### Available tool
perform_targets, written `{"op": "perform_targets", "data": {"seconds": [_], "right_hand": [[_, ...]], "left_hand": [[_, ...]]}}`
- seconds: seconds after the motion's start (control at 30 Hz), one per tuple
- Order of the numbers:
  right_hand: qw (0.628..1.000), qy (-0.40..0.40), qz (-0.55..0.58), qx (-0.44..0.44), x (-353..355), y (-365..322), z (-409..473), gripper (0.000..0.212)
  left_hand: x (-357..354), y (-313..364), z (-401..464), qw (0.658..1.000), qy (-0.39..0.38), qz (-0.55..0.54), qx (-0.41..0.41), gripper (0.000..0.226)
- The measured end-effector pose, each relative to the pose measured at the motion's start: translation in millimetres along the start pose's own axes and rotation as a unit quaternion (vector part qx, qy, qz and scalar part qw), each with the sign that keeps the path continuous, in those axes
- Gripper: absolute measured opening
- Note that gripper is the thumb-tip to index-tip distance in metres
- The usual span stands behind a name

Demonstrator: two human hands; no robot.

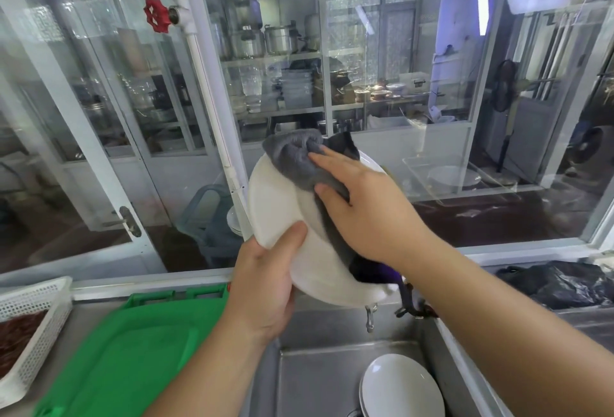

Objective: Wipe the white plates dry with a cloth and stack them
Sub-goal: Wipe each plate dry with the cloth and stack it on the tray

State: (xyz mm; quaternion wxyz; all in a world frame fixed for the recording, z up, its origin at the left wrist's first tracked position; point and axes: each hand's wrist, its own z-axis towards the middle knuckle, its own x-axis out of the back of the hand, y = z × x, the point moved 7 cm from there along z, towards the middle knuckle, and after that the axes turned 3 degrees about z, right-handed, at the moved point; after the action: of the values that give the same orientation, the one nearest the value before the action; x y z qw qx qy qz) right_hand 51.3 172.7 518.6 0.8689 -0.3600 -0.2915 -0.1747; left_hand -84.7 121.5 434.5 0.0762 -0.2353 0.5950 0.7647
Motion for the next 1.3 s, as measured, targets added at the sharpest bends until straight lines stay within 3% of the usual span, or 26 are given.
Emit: {"op": "perform_targets", "data": {"seconds": [0.2, 0.37, 0.63, 0.9, 1.1, 1.3], "right_hand": [[0.991, 0.028, -0.031, -0.127, 18, 42, 12, 0.049], [0.986, 0.023, -0.018, -0.163, 8, 46, -23, 0.05], [0.992, -0.006, 0.122, -0.003, -23, -4, -57, 0.046], [0.998, -0.011, 0.01, 0.058, -1, -4, 10, 0.042], [0.992, -0.024, 0.053, -0.111, 9, 60, 35, 0.02], [0.947, 0.087, 0.203, -0.234, 17, 106, 4, 0.02]], "left_hand": [[5, 7, -3, 1.0, 0.017, -0.017, 0.005, 0.021], [10, 2, -3, 0.999, 0.036, -0.019, 0.008, 0.028], [5, -7, -2, 1.0, 0.001, -0.001, 0.003, 0.031], [0, -2, -15, 0.999, -0.006, 0.038, 0.03, 0.027], [7, 2, -19, 0.999, 0.004, 0.033, 0.026, 0.027], [13, 2, -21, 0.998, 0.026, 0.052, 0.002, 0.028]]}}
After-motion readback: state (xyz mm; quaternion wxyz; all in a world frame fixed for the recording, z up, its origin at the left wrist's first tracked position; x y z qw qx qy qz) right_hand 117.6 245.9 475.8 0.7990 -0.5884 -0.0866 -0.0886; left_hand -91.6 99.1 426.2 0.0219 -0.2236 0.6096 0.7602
